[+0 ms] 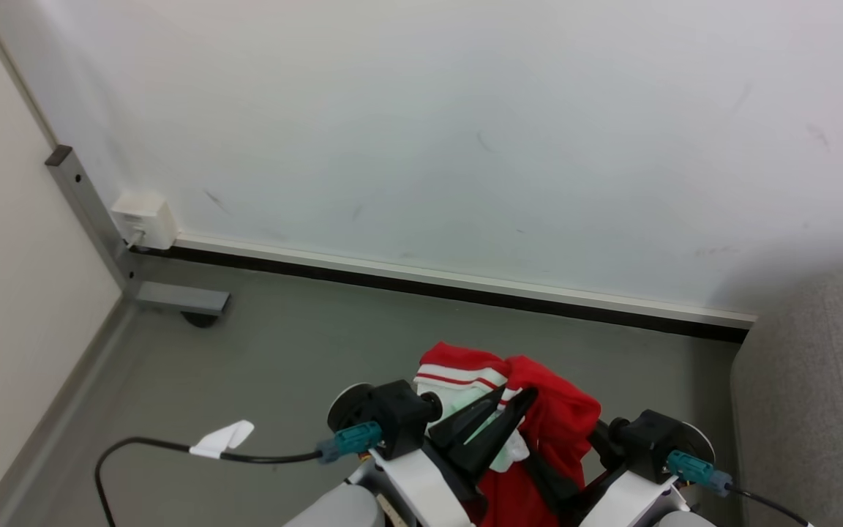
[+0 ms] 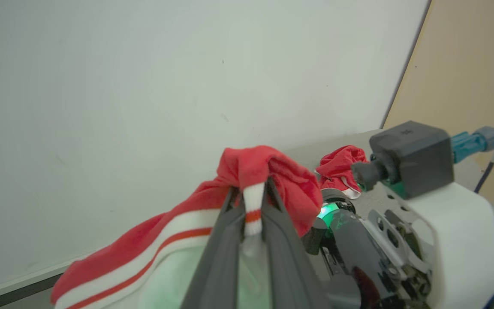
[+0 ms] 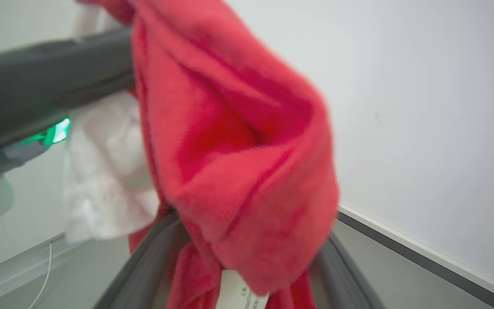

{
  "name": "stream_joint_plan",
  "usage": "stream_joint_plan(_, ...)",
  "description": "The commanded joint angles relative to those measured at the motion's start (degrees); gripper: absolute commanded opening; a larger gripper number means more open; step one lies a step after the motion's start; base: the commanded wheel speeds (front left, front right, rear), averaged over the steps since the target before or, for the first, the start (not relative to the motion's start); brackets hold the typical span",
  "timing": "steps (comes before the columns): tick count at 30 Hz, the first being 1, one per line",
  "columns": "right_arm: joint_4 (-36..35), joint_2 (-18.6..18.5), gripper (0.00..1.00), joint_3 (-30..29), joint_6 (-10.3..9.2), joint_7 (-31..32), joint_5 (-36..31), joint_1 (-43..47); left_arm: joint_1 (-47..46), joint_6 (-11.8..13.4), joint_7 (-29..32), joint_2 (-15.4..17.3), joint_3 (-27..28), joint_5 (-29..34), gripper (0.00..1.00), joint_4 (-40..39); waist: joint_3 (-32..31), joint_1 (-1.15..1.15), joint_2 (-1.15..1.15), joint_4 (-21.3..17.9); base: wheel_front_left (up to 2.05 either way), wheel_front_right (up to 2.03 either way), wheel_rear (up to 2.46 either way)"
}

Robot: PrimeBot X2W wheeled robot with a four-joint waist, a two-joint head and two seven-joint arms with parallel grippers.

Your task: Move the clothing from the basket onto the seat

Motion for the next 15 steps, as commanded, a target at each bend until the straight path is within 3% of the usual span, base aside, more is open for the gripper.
stream_joint_plan(1, 0.2, 0.0, 0.71, 0.1, -0.13, 0.1, 0.5, -0.2, -0.5, 0.0, -0.2, 0.0, 0.0, -0.3, 0.00, 0.2, 0.0, 0.00, 0.00, 0.4, 0.00, 0.00, 0.00)
stream_joint_plan(2, 0.2, 0.0, 0.19, 0.1, -0.13, 0.1, 0.5, -0.1, -0.5, -0.1, -0.3, 0.0, -0.1, -0.5, 0.00, 0.3, 0.0, 0.00, 0.00, 0.5, 0.00, 0.00, 0.00)
stream_joint_plan(3, 0.2, 0.0, 0.19, 0.1, -0.13, 0.1, 0.5, -0.1, -0.5, -0.1, -0.3, 0.0, -0.1, -0.5, 0.00, 0.3, 0.0, 0.00, 0.00, 0.5, 0.00, 0.00, 0.00)
stream_joint_plan(4, 0.3, 0.0, 0.00, 0.1, -0.13, 0.1, 0.5, 0.0, -0.5, -0.1, -0.3, 0.1, -0.1, -0.6, 0.00, 0.4, 0.0, 0.00, 0.00, 0.6, 0.00, 0.00, 0.00)
stream_joint_plan(15, -1.9, -0.9, 0.00, -1.0, -0.13, 0.0, 0.9, 1.8, 0.2, 0.1, -0.7, 0.8, 0.6, -1.1, 0.00, 2.0, -0.6, 0.00, 0.00, -0.5, 0.00, 0.00, 0.00)
